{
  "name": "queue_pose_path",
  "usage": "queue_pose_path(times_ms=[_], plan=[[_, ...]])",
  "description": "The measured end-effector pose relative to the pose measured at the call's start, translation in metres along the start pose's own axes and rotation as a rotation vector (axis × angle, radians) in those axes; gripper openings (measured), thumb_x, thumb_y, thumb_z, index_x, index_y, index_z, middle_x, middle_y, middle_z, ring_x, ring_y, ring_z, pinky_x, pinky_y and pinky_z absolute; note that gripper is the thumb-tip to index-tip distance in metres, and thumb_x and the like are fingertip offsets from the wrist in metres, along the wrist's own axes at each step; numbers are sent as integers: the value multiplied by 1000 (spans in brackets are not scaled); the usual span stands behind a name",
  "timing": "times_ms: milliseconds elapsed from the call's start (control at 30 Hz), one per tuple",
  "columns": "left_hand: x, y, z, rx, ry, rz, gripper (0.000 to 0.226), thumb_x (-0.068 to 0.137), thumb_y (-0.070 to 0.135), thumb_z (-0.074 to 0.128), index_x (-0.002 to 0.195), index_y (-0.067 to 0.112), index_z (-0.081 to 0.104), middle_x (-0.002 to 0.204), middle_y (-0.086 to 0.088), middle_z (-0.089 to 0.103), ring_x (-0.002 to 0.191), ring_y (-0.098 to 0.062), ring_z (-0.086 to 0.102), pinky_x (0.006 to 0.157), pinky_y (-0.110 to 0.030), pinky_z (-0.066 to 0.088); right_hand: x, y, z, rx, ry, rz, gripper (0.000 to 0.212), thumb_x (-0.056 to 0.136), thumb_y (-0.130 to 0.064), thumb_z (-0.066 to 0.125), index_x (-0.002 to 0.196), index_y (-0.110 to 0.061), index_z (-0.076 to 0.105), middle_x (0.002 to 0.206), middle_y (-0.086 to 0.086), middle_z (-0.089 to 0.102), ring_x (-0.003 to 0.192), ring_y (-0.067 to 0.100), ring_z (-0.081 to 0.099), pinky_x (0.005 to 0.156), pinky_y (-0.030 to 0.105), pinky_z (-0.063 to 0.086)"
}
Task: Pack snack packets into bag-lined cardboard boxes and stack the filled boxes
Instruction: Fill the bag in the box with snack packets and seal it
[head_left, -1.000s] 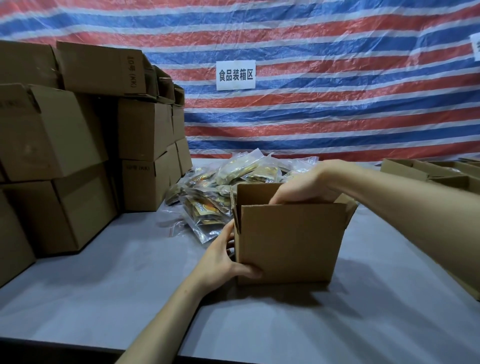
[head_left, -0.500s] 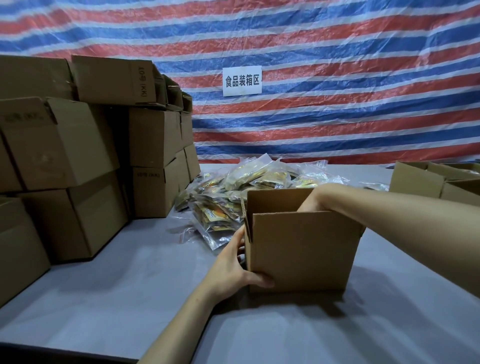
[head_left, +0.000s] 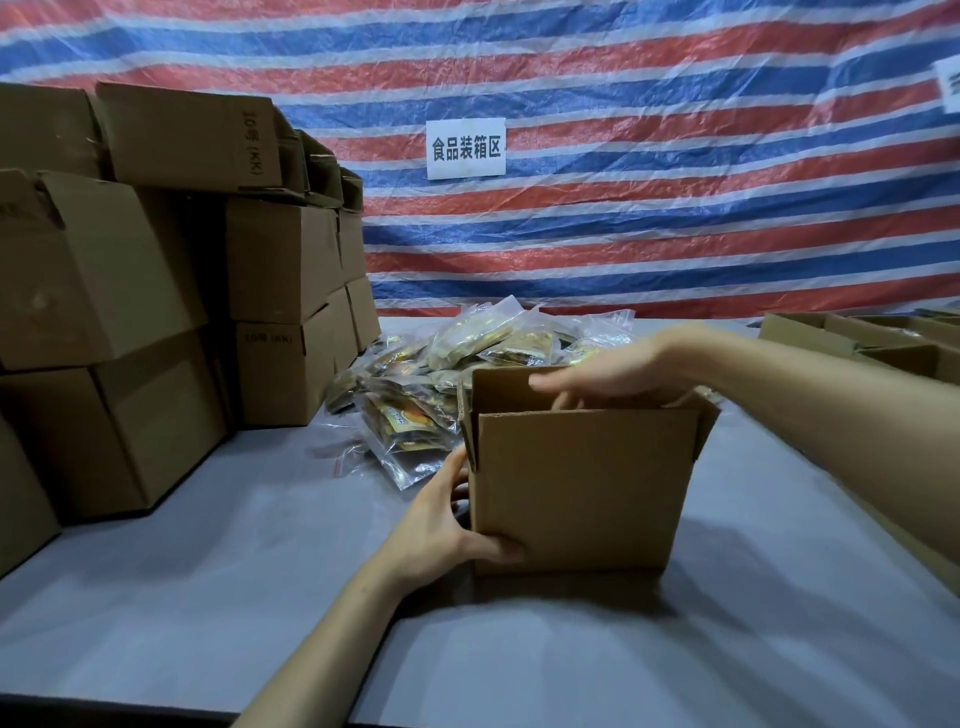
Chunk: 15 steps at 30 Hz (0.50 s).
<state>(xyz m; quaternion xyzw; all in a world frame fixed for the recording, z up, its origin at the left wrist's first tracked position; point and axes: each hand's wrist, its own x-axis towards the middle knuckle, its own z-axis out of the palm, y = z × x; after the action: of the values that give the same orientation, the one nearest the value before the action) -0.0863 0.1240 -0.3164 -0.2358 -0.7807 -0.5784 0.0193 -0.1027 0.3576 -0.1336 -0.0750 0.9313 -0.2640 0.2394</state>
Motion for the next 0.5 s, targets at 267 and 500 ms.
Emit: queue_pose_path(times_ms=[267, 500], plan=[[-4, 7, 2, -5, 61, -6, 96, 45, 16, 95, 131, 25, 54, 114, 7, 72, 103, -5, 68, 79, -11, 50, -22, 41, -24, 409, 667, -423, 51, 108, -40, 41, 84, -8, 74, 66, 2, 69, 57, 14, 60, 50, 22, 47], [-2, 1, -3, -53, 149, -22, 91, 29, 1, 82, 117, 12, 60, 99, 8, 75, 88, -1, 69, 70, -12, 51, 31, 147, -1, 900, 885, -97, 12, 99, -17, 55, 94, -13, 65, 75, 7, 64, 59, 19, 55, 57, 29, 40]])
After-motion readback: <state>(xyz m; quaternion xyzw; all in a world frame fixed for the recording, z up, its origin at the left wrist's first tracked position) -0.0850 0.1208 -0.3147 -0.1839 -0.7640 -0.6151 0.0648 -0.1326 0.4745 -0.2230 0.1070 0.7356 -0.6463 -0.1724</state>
